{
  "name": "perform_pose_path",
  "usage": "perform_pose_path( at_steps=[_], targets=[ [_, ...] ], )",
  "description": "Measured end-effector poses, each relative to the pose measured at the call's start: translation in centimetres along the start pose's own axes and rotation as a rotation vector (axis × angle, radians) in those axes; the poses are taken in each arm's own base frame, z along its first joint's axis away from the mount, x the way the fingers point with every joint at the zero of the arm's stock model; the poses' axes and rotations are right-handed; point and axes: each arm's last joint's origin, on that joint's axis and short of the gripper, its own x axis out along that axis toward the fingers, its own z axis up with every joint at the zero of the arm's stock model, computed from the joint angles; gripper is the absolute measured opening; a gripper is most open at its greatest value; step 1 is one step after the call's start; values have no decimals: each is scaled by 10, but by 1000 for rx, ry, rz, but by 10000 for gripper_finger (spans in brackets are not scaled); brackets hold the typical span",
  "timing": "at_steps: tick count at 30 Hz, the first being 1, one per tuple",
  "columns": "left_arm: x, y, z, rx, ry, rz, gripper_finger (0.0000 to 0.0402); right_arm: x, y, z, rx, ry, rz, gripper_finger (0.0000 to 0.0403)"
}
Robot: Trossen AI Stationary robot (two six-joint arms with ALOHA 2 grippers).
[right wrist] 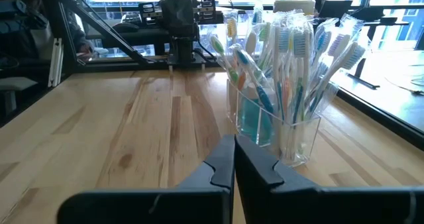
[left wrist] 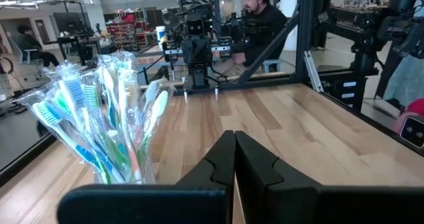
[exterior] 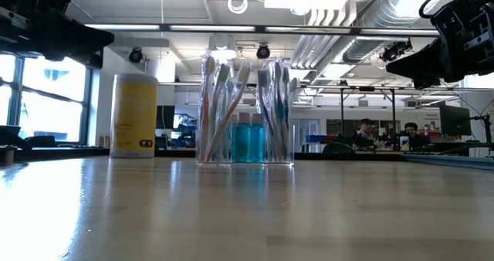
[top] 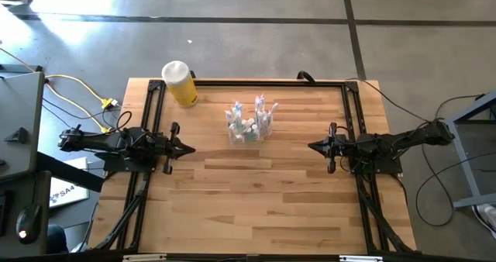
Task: Pick & Place toothbrushing station
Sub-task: Return to Home Position
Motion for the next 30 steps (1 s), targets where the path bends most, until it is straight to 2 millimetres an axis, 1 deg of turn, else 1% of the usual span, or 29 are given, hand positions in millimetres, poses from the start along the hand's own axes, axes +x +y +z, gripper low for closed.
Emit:
perform_pose_path(
  at_steps=[16, 19, 21, 25, 30],
  targets=[
    [0, 0, 0, 3, 0, 0, 1, 0, 0, 0, 1, -4, -1, 3],
    [-1, 1, 9, 163, -44, 12, 1, 0, 0, 0, 2, -4, -1, 3],
    [-2, 1, 14, 235, -53, 14, 1, 0, 0, 0, 2, -5, -1, 3],
    [-3, 2, 21, 255, -88, 21, 1, 0, 0, 1, 2, -6, -1, 3],
    [-3, 2, 17, 259, -53, 13, 1, 0, 0, 1, 2, -6, -1, 3]
  ],
)
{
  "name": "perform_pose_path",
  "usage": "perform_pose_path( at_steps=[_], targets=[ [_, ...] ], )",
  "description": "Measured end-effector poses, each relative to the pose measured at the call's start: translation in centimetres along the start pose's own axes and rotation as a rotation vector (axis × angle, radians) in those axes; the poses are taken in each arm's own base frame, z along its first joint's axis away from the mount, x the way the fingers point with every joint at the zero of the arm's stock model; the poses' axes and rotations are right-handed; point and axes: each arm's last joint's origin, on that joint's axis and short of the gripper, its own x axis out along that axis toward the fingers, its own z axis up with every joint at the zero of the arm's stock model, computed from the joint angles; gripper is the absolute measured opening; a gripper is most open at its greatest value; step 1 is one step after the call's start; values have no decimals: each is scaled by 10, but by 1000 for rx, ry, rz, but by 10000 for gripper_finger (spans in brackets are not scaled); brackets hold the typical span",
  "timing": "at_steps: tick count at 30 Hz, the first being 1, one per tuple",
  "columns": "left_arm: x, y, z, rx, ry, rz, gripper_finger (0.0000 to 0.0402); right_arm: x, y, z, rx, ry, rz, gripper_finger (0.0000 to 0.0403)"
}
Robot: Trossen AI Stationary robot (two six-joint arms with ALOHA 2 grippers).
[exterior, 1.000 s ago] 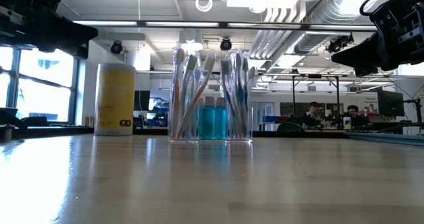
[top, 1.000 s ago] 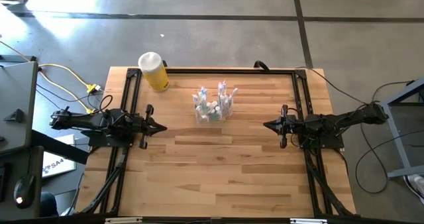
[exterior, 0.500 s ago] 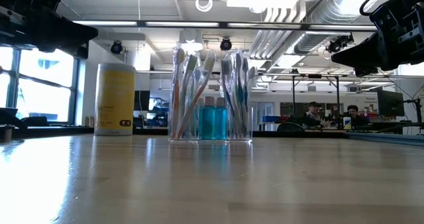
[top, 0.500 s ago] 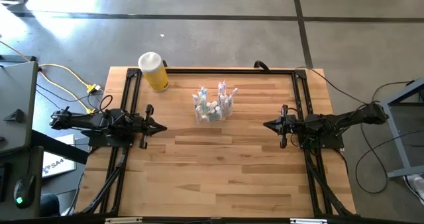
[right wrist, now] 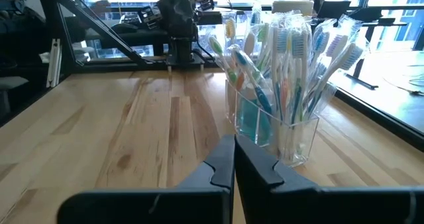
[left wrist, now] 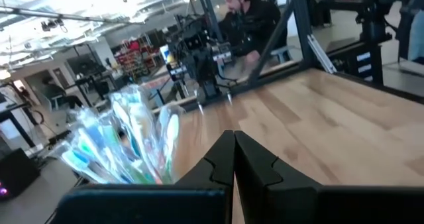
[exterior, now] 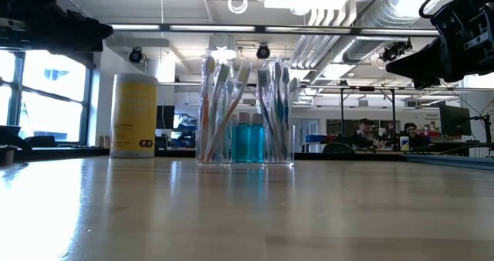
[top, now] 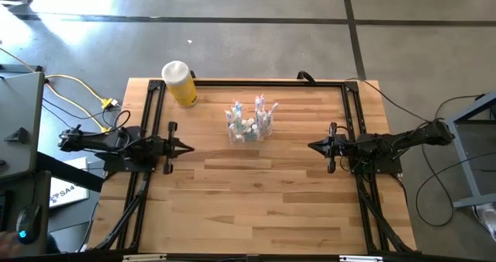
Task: Pick & Place toothbrushing station
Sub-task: Return to Home Position
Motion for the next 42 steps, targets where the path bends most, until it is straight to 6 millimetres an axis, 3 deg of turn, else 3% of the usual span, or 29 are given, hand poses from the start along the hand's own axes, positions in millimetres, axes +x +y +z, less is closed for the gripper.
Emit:
perform_pose_path(
  at_steps=[10, 16, 42],
  targets=[
    [0, -2, -5, -2, 54, -23, 1, 0, 0, 0, 1, -3, 0, 3],
    [0, -2, -4, -152, 57, -20, 1, 0, 0, 0, 2, -4, 0, 3],
    [-1, -3, -9, -151, 117, -34, 1, 0, 0, 1, 2, -6, 1, 3]
  ],
)
